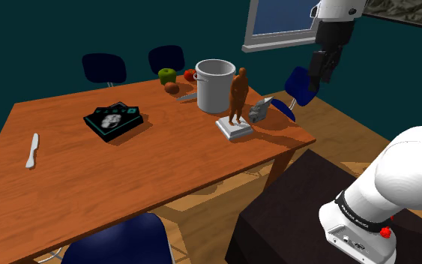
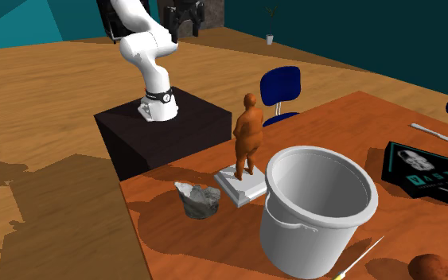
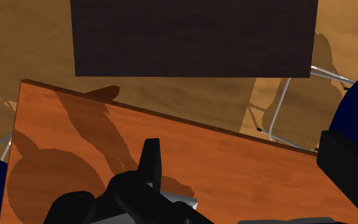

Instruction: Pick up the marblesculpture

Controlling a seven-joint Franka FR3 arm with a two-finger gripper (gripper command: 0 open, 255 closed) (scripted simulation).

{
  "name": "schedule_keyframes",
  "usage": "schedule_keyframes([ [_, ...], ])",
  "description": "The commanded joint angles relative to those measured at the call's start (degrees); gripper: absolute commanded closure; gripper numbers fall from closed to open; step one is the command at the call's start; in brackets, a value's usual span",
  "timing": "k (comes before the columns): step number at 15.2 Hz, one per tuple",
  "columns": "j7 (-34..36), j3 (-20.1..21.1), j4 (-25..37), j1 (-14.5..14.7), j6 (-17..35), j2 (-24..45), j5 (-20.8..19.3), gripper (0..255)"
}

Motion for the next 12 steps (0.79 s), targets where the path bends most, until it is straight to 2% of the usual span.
schedule_keyframes([
  [1, 0.0, 0.0, 0.0, 0.0, 0.0, 0.0, 0.0, 0],
  [7, -9.61, -5.78, 0.61, -0.22, 7.72, 9.64, -4.35, 0],
  [12, -17.33, -10.01, 3.37, -0.15, 13.88, 19.46, -6.41, 0],
])
